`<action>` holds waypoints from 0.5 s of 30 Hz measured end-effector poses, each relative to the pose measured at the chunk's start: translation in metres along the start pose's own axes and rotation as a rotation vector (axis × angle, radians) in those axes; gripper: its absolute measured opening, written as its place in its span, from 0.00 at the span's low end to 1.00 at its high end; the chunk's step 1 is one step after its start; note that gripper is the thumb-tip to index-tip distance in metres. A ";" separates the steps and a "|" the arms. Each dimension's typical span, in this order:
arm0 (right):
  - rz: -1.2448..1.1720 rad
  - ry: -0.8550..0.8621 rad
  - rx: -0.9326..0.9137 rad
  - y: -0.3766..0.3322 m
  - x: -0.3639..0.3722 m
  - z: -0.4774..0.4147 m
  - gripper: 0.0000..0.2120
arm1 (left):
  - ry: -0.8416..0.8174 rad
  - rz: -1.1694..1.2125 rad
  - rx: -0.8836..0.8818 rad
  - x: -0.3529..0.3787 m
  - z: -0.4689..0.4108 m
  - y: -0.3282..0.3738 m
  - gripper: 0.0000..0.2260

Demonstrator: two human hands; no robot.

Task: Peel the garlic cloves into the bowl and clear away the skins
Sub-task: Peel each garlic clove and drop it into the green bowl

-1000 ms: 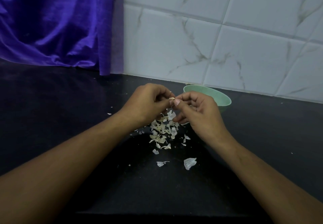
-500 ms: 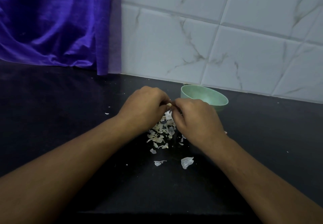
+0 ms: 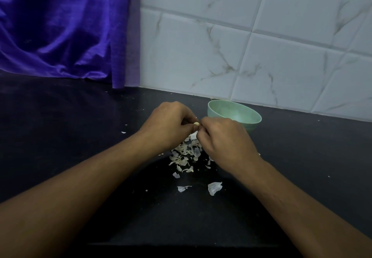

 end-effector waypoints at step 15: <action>-0.564 0.103 0.129 0.019 0.002 0.001 0.15 | 0.015 0.051 0.061 -0.001 0.001 0.006 0.05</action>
Point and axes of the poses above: each hand's wrist, its own z-axis away from the middle knuckle, its own x-axis out of the palm, y = z × x, the point moved 5 cm from there along -z, towards the middle knuckle, and after that the axes turned 6 degrees about -y, right-handed, at the moved point
